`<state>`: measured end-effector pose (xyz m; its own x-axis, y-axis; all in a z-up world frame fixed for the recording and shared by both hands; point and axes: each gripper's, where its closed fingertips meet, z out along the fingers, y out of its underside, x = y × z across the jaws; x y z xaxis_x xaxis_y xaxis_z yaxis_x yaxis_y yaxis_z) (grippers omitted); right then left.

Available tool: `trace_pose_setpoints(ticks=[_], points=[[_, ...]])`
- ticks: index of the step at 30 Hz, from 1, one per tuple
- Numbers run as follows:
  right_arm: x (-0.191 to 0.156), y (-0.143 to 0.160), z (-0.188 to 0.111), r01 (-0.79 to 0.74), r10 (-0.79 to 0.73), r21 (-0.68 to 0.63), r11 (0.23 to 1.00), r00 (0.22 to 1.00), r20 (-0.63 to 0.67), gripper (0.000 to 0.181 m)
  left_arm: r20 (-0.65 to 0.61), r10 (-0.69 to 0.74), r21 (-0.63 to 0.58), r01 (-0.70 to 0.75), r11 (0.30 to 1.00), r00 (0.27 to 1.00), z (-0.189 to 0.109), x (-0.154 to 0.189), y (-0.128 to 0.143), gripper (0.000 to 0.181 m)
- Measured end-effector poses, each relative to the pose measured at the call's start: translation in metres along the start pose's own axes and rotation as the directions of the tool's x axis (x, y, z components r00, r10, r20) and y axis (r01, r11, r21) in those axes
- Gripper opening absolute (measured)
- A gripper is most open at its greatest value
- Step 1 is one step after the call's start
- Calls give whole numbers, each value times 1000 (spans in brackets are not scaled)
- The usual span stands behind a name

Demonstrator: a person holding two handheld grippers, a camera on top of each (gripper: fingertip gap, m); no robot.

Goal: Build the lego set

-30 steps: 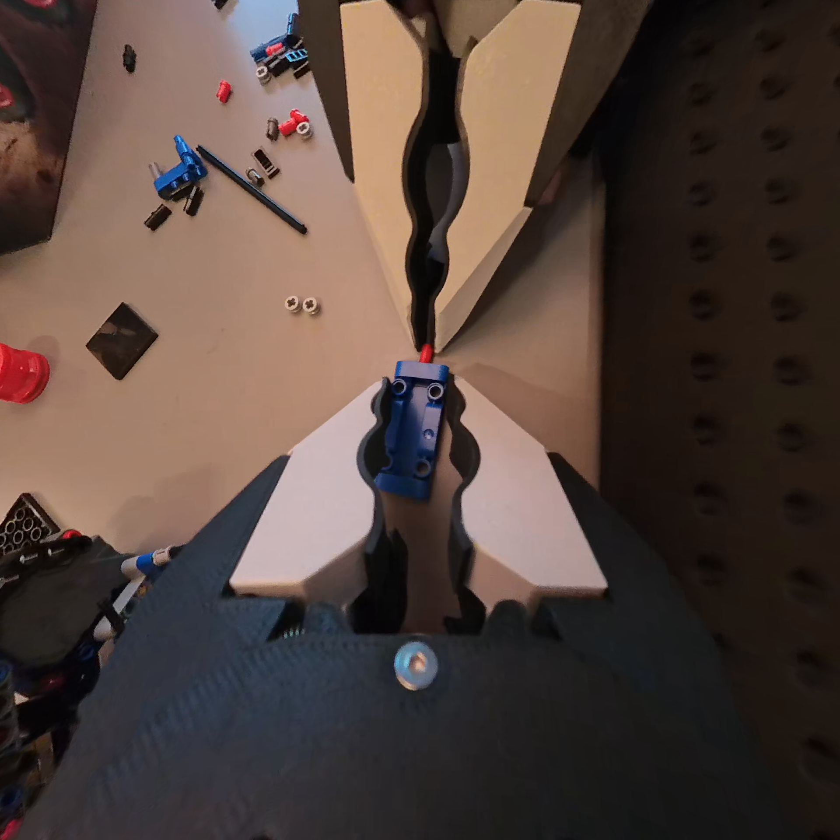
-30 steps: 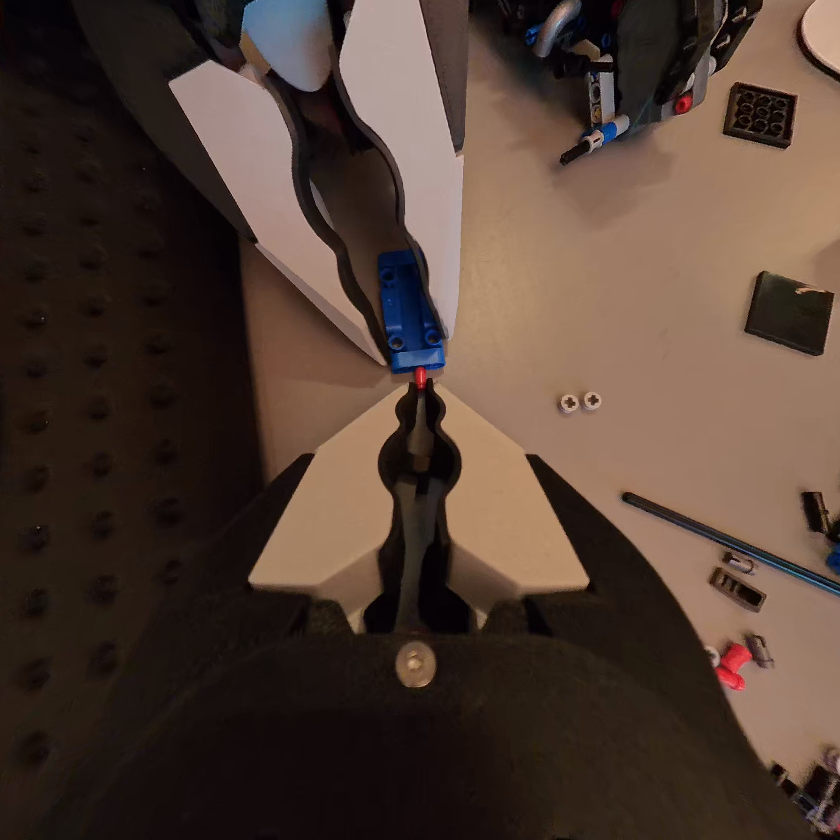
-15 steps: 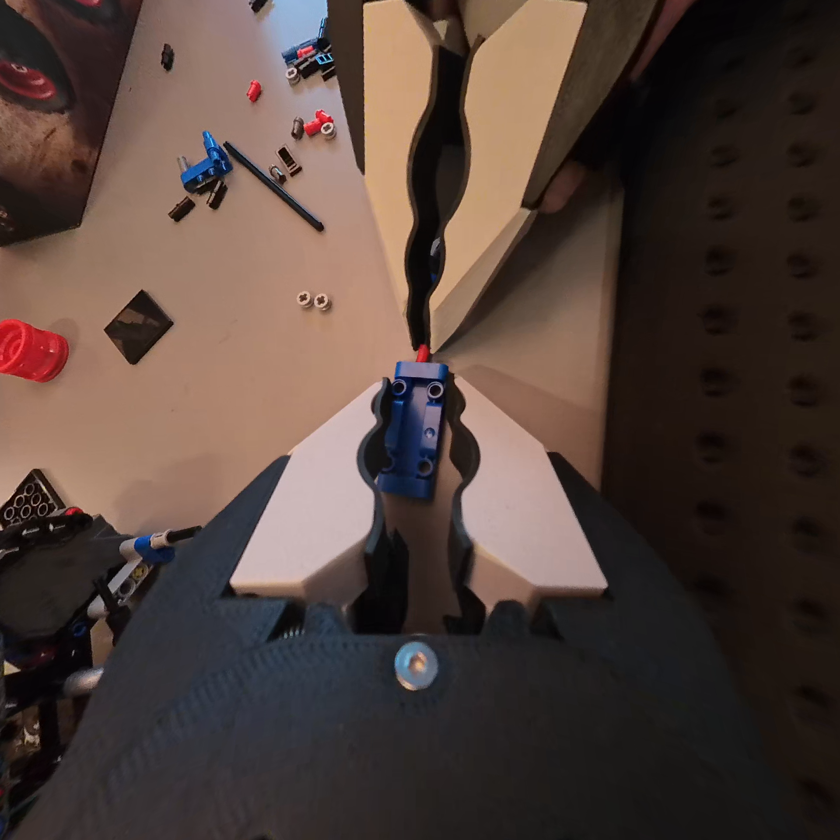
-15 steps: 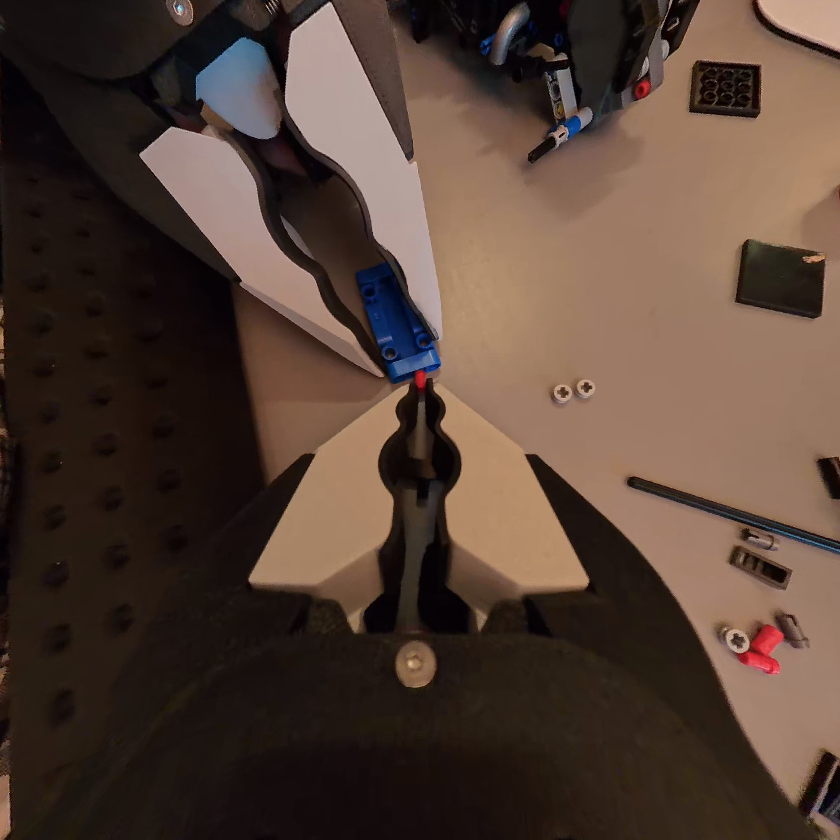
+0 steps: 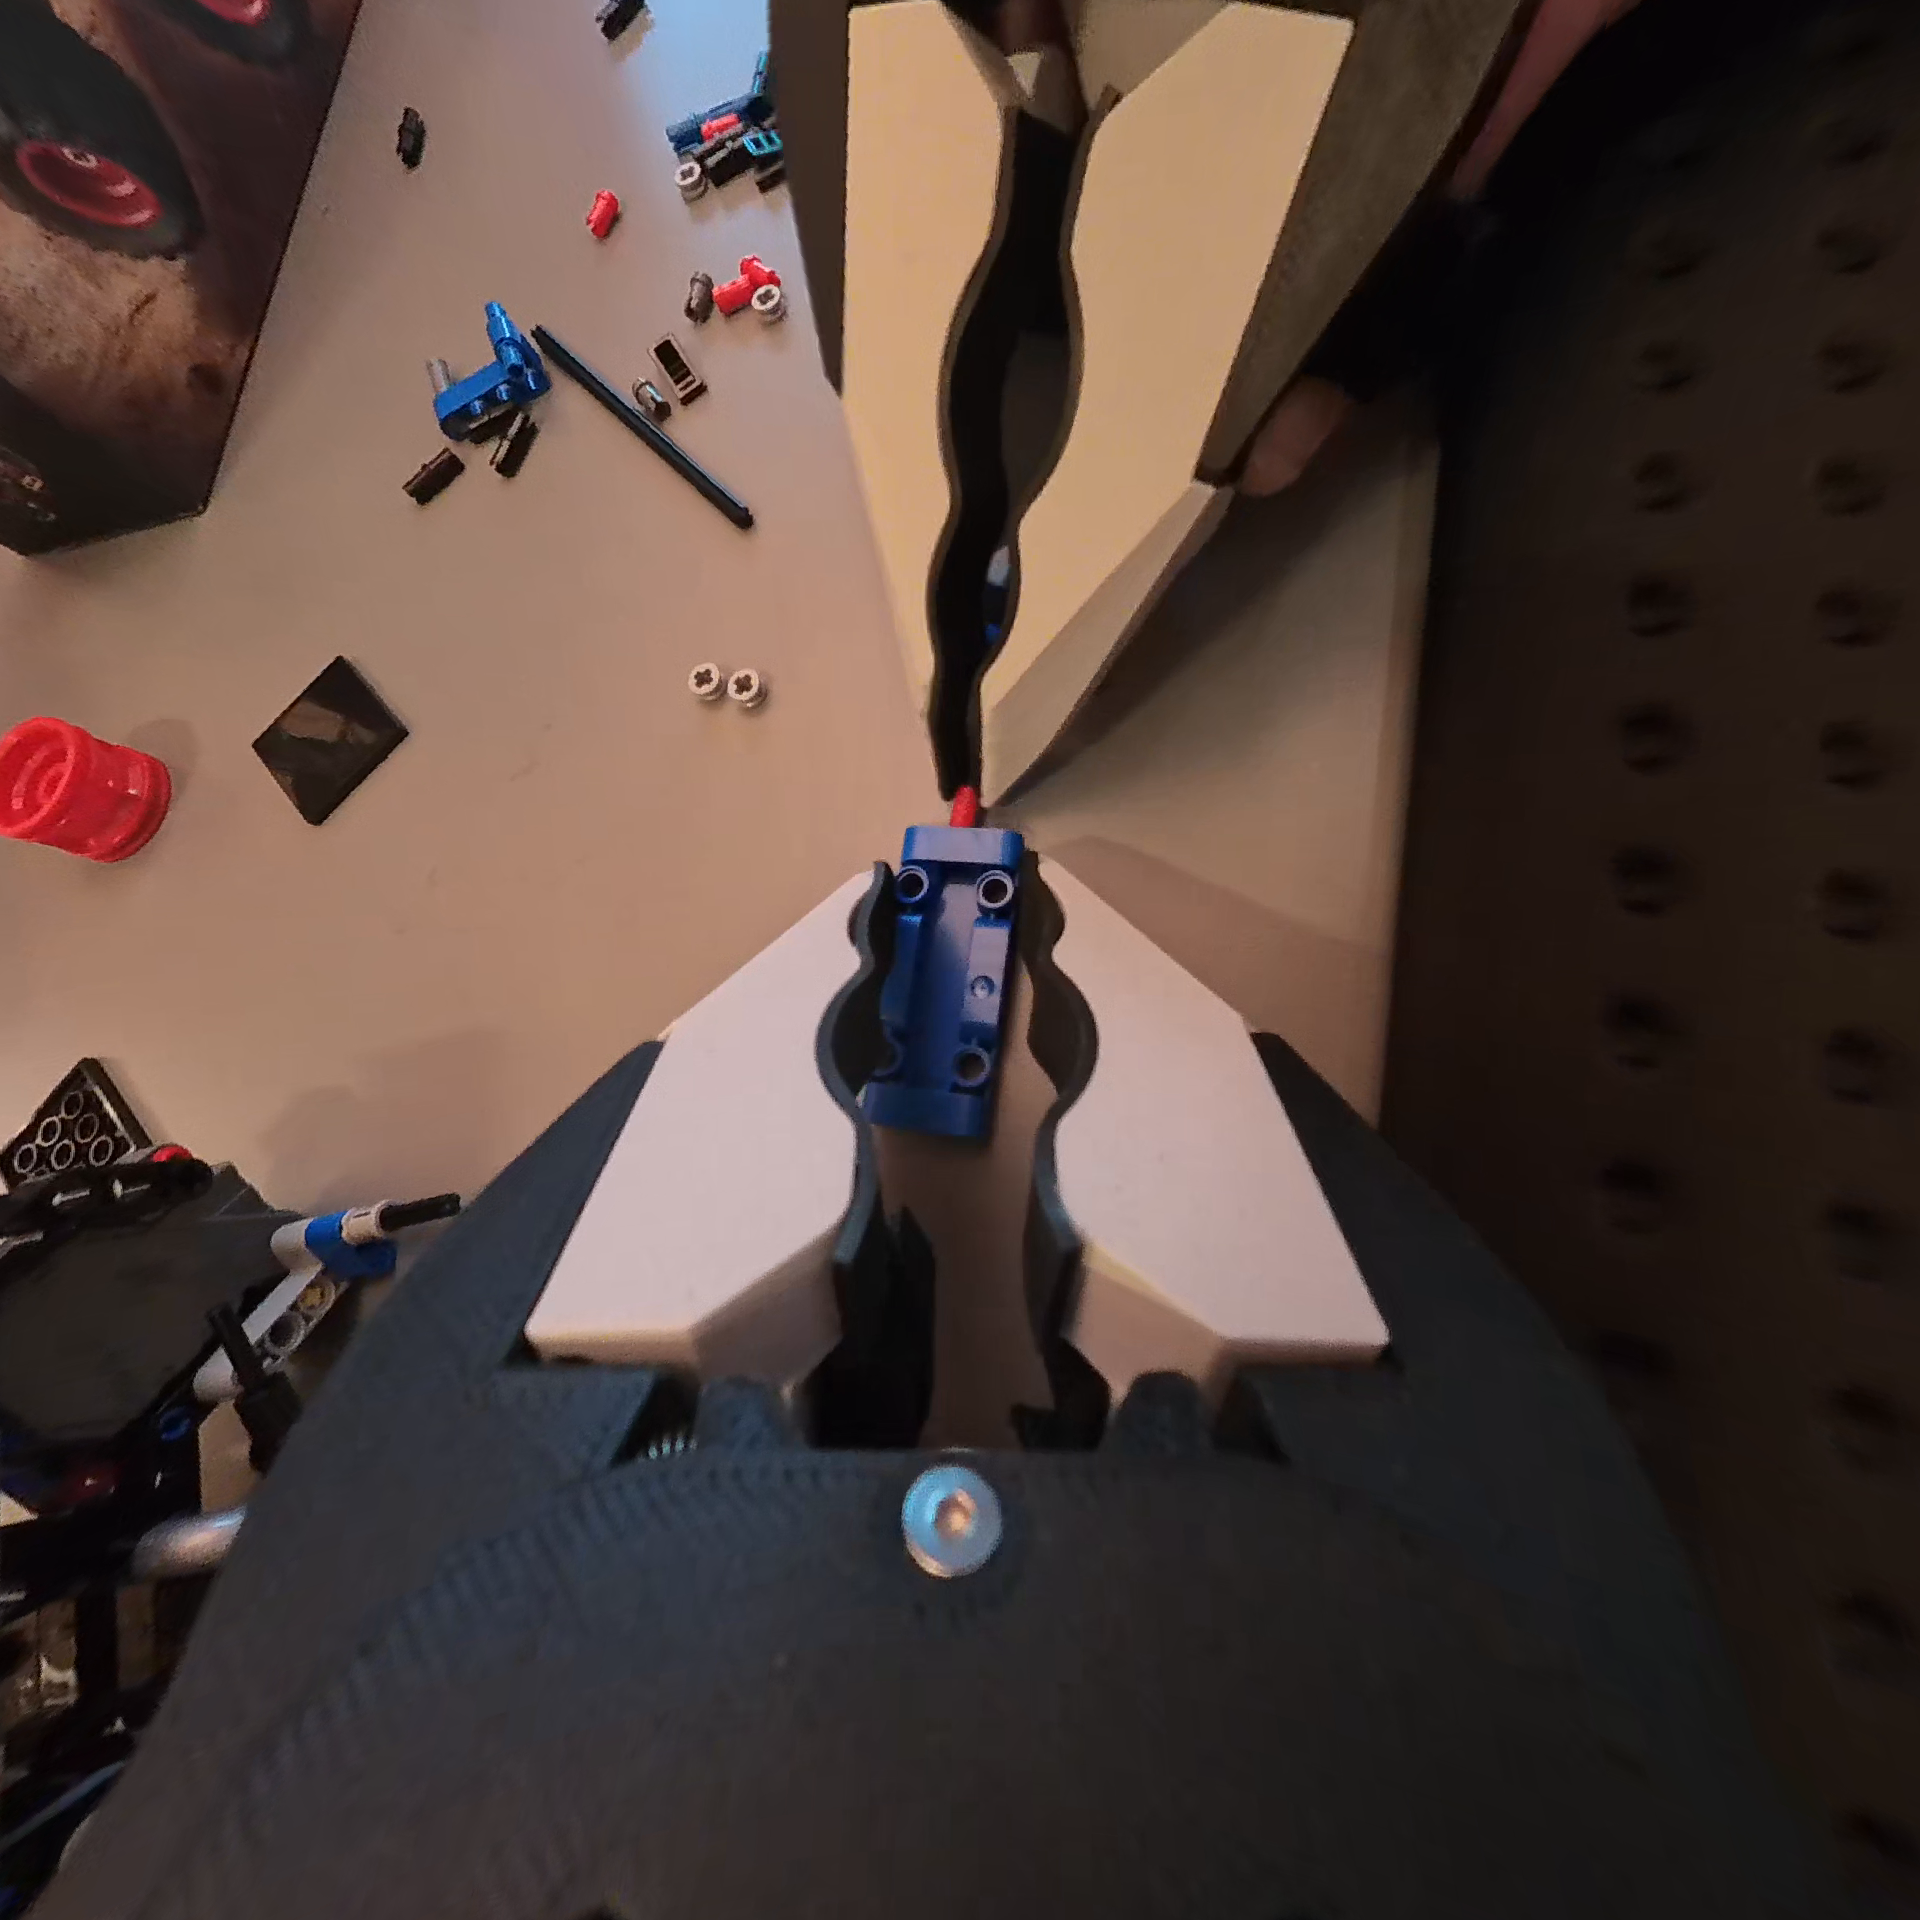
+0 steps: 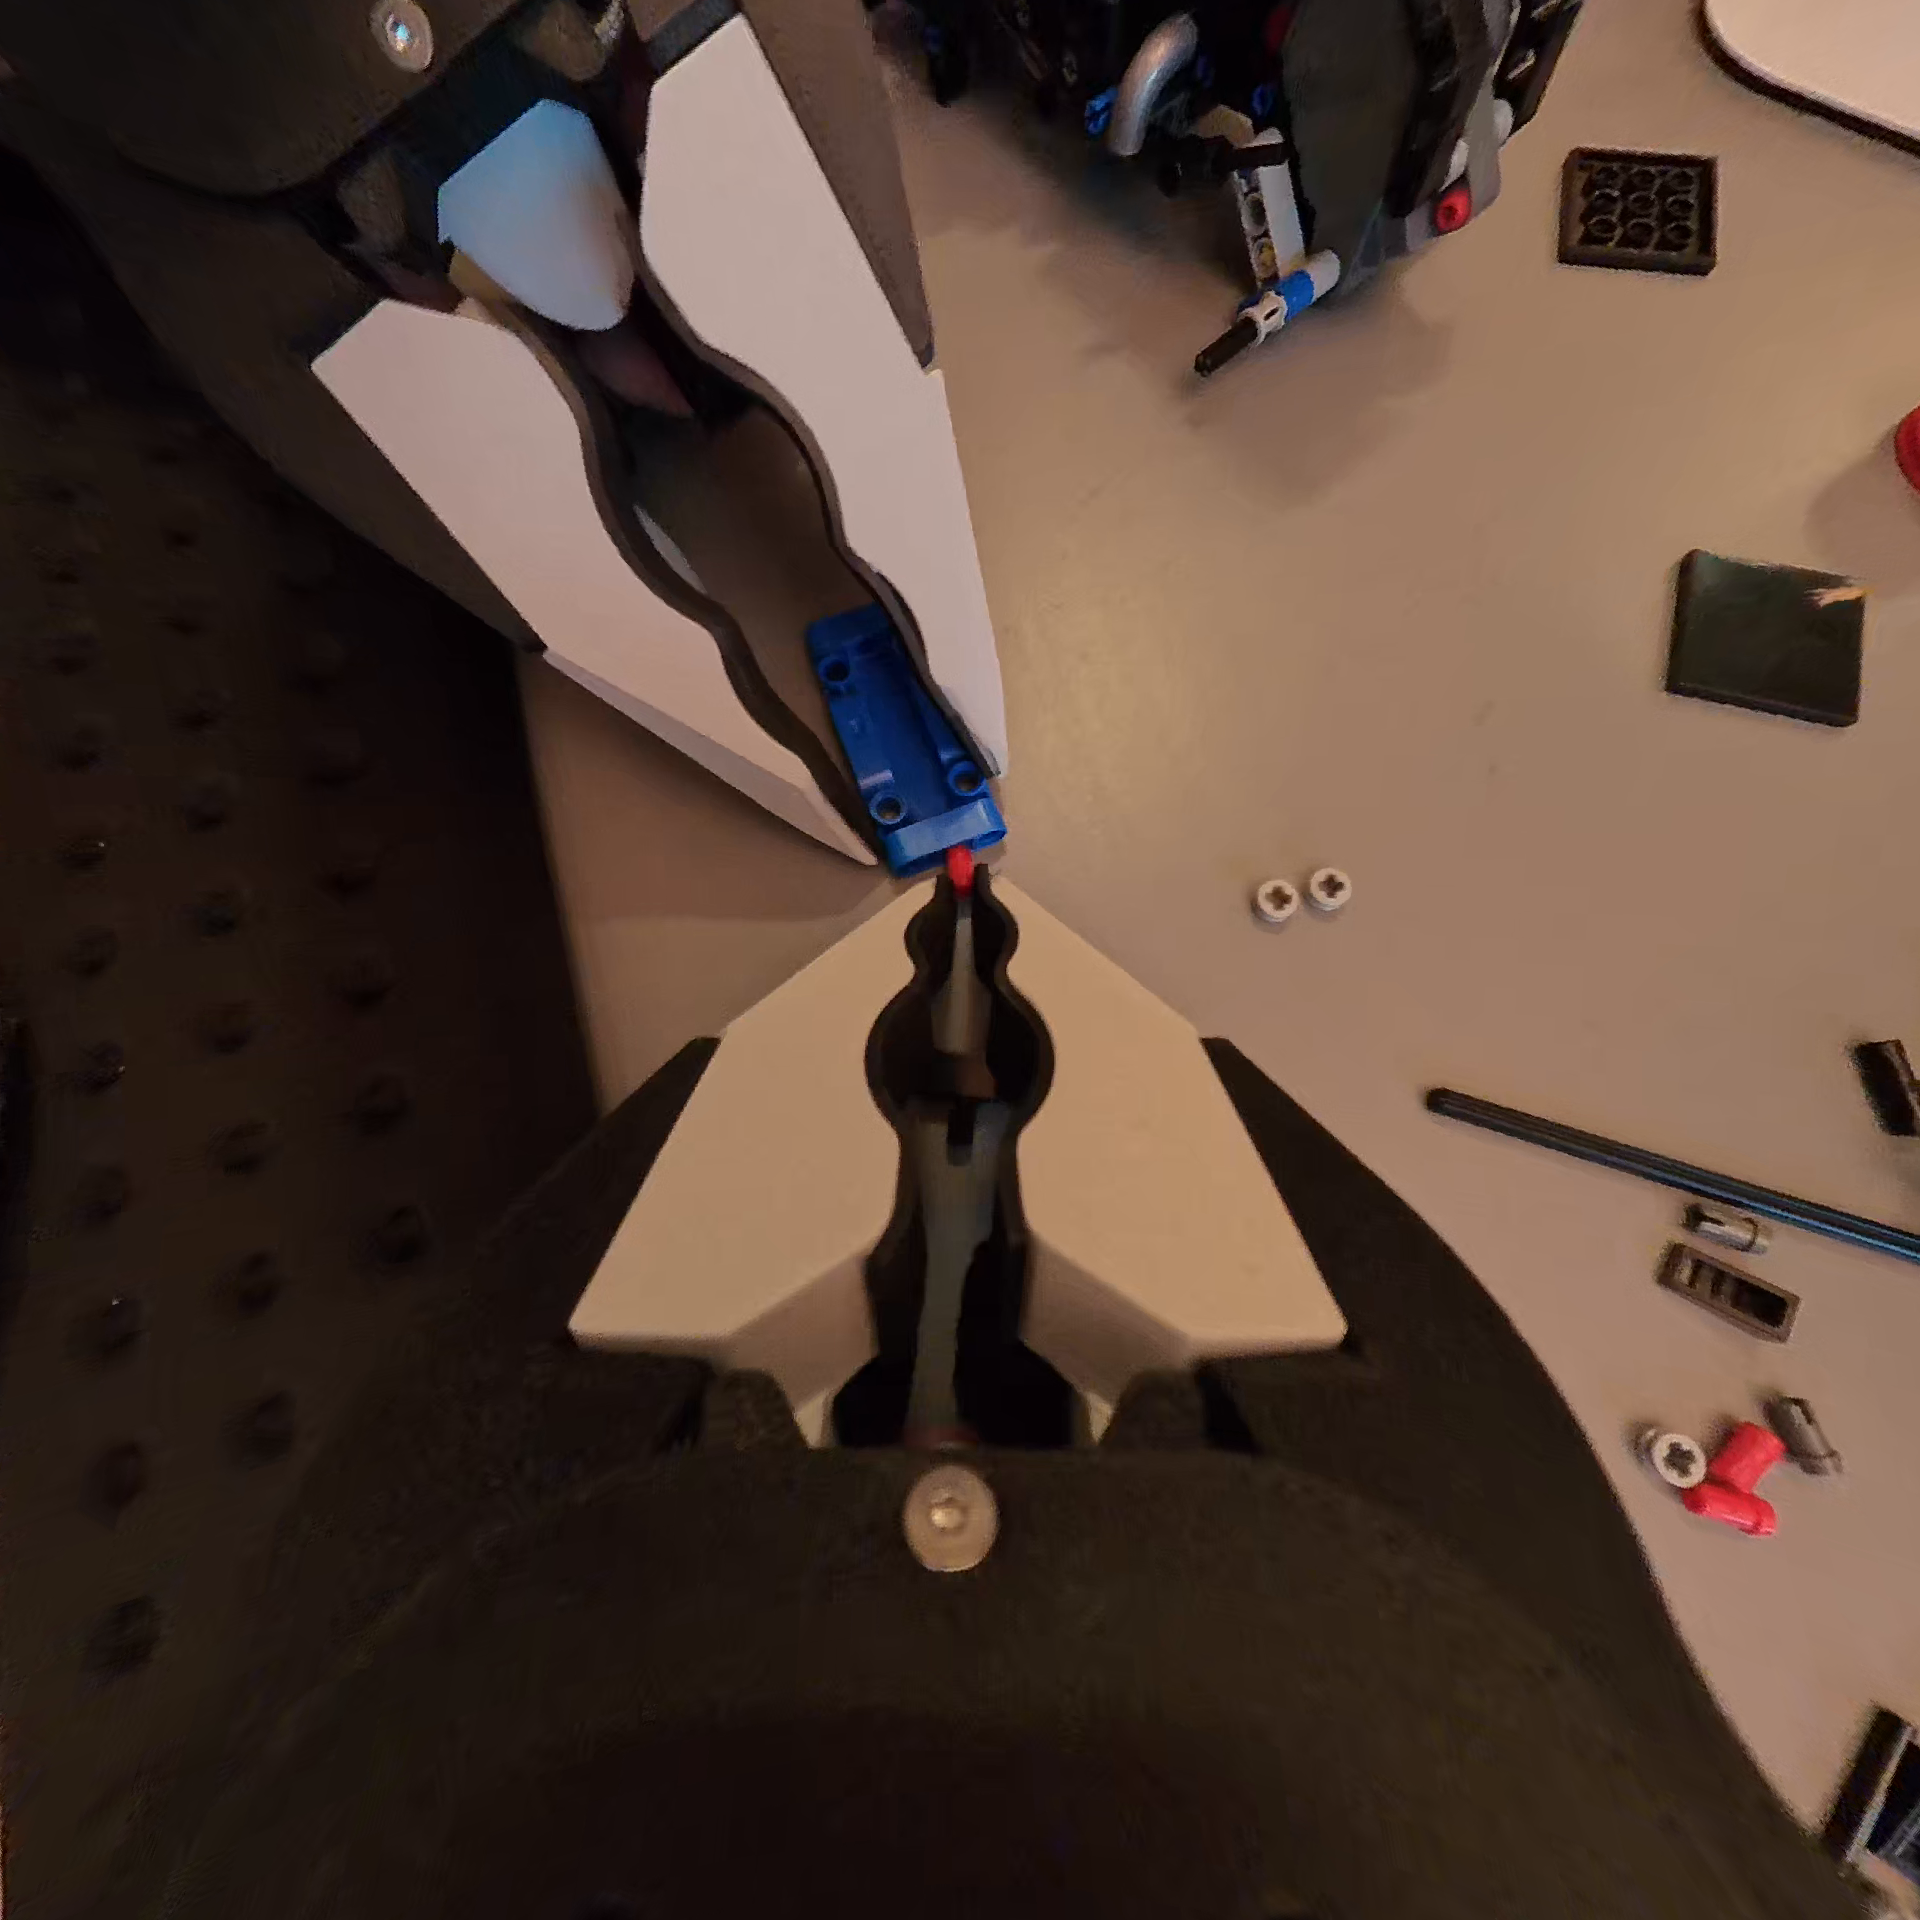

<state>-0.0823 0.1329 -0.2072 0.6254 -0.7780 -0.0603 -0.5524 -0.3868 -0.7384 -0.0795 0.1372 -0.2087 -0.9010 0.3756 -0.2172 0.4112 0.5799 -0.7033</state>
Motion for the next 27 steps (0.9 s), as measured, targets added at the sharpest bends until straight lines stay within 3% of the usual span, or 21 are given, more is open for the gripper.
trace_pose_setpoints(ticks=[27], points=[[-4, 2, 1, 35, -34, -11, 999, 999, 25, 0, -10, -18, 18, 18, 1000, 1000, 0, 0, 0, 23]])
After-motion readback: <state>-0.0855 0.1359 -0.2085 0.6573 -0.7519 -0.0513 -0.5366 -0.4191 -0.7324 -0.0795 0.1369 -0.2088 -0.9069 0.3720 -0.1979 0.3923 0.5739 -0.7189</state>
